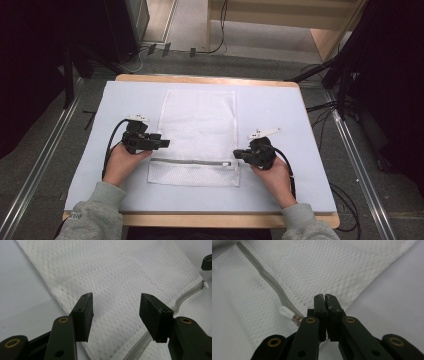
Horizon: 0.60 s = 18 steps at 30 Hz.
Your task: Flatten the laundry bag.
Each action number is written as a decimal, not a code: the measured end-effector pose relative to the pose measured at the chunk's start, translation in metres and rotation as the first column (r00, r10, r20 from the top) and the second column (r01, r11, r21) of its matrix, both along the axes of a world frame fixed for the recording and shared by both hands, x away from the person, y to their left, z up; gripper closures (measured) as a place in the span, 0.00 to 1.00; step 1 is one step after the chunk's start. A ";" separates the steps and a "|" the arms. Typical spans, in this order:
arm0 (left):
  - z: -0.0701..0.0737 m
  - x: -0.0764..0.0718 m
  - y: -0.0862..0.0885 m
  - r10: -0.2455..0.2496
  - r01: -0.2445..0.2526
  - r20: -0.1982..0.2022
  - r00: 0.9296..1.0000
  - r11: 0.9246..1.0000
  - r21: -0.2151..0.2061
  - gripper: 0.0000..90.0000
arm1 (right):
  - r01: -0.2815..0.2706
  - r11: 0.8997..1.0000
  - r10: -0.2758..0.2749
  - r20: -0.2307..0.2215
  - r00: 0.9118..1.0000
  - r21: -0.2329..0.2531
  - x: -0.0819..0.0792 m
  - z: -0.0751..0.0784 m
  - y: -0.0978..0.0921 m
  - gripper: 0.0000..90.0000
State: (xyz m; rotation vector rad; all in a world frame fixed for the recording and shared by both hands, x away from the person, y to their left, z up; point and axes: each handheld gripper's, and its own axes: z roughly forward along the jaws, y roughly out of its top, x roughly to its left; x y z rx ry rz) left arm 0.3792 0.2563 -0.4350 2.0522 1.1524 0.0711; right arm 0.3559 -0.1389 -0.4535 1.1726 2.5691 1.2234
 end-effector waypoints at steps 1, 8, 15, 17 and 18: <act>0.000 0.000 -0.001 -0.004 0.004 0.000 1.000 1.000 0.001 0.50 | -0.002 1.000 0.002 0.000 1.000 0.001 0.000 0.000 0.002 1.00; 0.001 0.000 -0.008 -0.028 0.027 0.009 1.000 1.000 0.005 0.50 | -0.030 0.999 0.029 -0.023 0.999 -0.039 -0.006 -0.007 0.013 1.00; 0.000 0.002 -0.013 -0.056 0.056 0.012 0.998 0.998 -0.002 0.49 | -0.033 0.997 0.031 -0.024 0.999 -0.063 -0.007 -0.016 0.014 1.00; 0.001 0.002 -0.016 -0.075 0.075 0.009 0.997 0.997 0.006 0.49 | -0.031 0.997 0.030 -0.021 0.999 -0.068 -0.009 -0.016 0.014 1.00; 0.001 0.002 -0.017 -0.079 0.079 0.011 0.997 0.997 0.009 0.49 | -0.032 0.997 0.031 -0.012 0.999 -0.064 -0.010 -0.016 0.014 1.00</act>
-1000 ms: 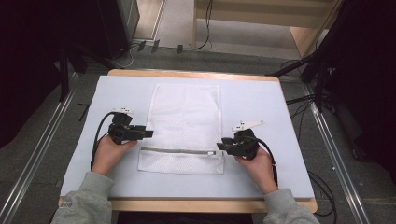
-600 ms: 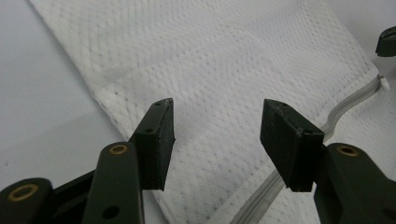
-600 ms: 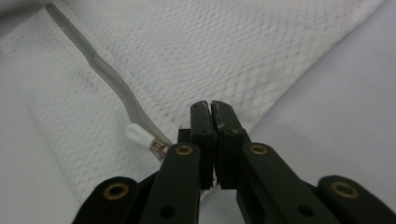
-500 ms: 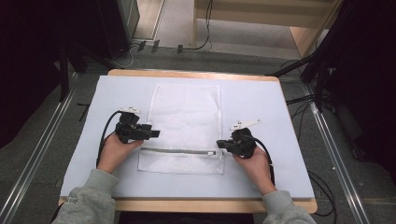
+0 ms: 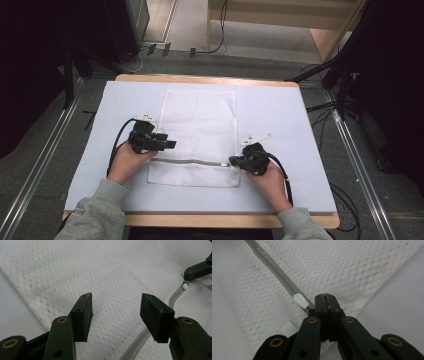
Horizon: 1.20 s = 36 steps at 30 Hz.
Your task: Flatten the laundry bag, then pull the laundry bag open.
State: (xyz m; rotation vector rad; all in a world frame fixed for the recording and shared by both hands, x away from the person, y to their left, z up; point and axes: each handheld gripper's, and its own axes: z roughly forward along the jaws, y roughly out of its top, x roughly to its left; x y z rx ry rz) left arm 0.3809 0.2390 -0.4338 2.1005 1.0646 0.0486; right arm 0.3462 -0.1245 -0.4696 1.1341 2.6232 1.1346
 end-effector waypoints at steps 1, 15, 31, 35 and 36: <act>0.001 0.000 -0.001 -0.006 0.006 0.004 1.000 1.000 0.002 0.49 | 0.003 1.000 -0.003 0.000 1.000 0.000 -0.001 0.000 0.000 1.00; 0.004 -0.003 -0.013 -0.045 0.045 0.003 0.999 0.999 -0.009 0.47 | 0.008 1.000 -0.008 0.005 1.000 0.000 -0.006 -0.001 -0.001 1.00; 0.008 -0.020 -0.061 -0.158 0.159 0.011 0.987 0.987 -0.028 0.50 | -0.018 1.000 0.018 0.032 0.999 0.010 -0.012 -0.003 -0.004 1.00; 0.007 -0.021 -0.068 -0.163 0.163 0.001 0.987 0.985 -0.049 0.55 | -0.025 1.000 0.024 0.034 0.999 0.015 -0.012 -0.003 -0.005 1.00; 0.007 -0.021 -0.070 -0.164 0.164 -0.005 0.986 0.985 -0.055 0.56 | -0.025 1.000 0.025 0.037 0.999 0.013 -0.012 -0.003 -0.005 1.00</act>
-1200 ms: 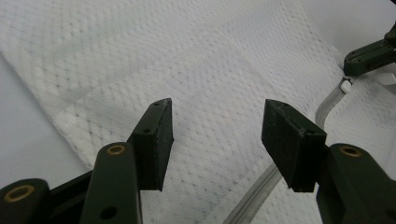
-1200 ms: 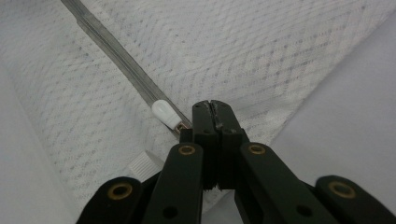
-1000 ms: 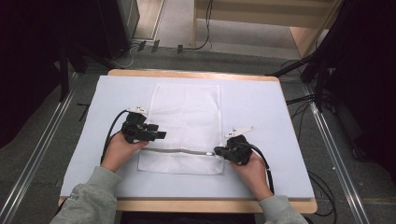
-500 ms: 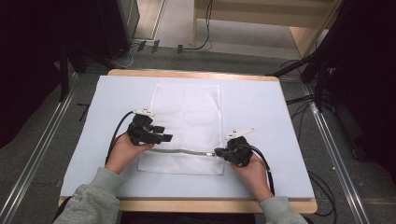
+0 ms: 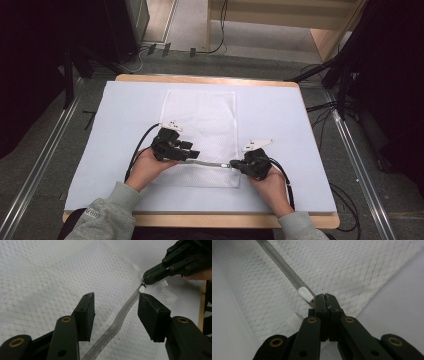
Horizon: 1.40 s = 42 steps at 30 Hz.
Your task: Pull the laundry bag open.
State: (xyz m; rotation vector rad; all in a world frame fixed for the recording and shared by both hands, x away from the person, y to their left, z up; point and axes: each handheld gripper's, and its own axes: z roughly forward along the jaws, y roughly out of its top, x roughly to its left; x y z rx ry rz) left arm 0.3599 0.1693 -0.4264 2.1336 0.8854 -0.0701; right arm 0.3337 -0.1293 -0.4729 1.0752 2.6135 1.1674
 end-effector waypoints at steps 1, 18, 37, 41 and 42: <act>0.000 0.000 -0.002 -0.003 0.003 -0.007 1.000 1.000 -0.006 0.57 | 0.001 1.000 -0.001 -0.002 1.000 0.001 0.000 0.000 0.000 1.00; -0.014 0.004 -0.045 -0.093 0.091 -0.064 0.994 0.995 -0.032 0.82 | 0.011 1.000 -0.011 0.004 1.000 0.024 -0.002 -0.002 -0.002 1.00; -0.043 0.002 -0.074 -0.117 0.118 -0.114 0.987 0.993 -0.005 0.89 | -0.005 1.000 0.005 0.005 1.000 0.025 0.000 -0.002 -0.003 1.00; -0.045 0.001 -0.078 -0.123 0.121 -0.113 0.986 0.992 -0.024 0.87 | -0.005 1.000 0.005 0.002 1.000 0.025 0.000 -0.002 -0.003 1.00; -0.046 0.001 -0.079 -0.127 0.125 -0.111 0.986 0.992 -0.023 0.87 | -0.005 1.000 0.005 0.001 1.000 0.025 0.000 -0.002 -0.003 1.00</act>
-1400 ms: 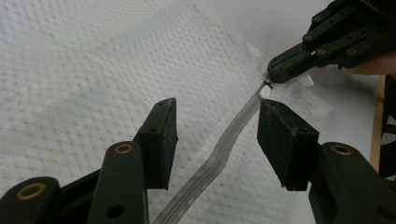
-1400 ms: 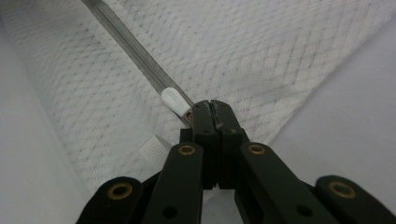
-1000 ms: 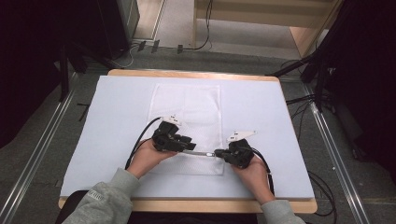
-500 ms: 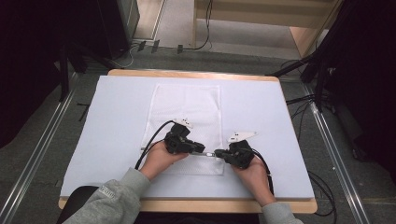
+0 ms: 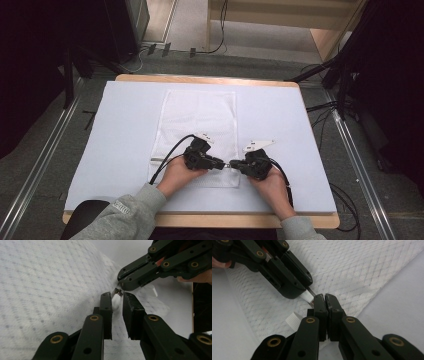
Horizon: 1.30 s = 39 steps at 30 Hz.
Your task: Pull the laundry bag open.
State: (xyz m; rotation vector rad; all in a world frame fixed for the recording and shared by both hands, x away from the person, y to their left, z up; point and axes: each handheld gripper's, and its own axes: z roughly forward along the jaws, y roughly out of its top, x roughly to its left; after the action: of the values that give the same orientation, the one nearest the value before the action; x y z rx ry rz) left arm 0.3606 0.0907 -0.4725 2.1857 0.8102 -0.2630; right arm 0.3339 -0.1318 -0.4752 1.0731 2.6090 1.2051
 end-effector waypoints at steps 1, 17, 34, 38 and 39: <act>0.000 -0.001 -0.001 0.001 -0.001 0.002 1.000 1.000 -0.004 0.87 | 0.000 1.000 0.000 0.000 1.000 0.001 0.000 0.000 0.000 1.00; -0.004 0.001 -0.008 0.004 -0.004 0.000 1.000 1.000 -0.022 0.95 | 0.005 1.000 -0.005 0.009 1.000 0.001 -0.002 0.000 0.000 1.00; -0.007 0.005 -0.007 0.008 -0.010 -0.047 0.999 0.999 -0.045 0.97 | -0.003 1.000 0.003 0.017 1.000 -0.024 -0.005 0.000 -0.002 1.00; -0.006 0.005 -0.008 0.008 -0.010 -0.048 0.999 0.999 -0.043 0.97 | 0.000 1.000 0.000 0.011 1.000 -0.017 -0.005 0.000 -0.003 1.00; -0.006 0.005 -0.007 0.004 -0.006 -0.051 0.999 0.999 -0.042 0.97 | -0.001 1.000 0.001 0.016 1.000 -0.021 -0.005 0.000 -0.002 1.00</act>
State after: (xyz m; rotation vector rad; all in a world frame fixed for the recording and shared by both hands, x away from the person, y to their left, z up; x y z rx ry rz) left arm 0.3659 0.0834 -0.4789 2.1449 0.8309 -0.3309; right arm 0.3288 -0.1342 -0.4754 1.0542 2.6045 1.1783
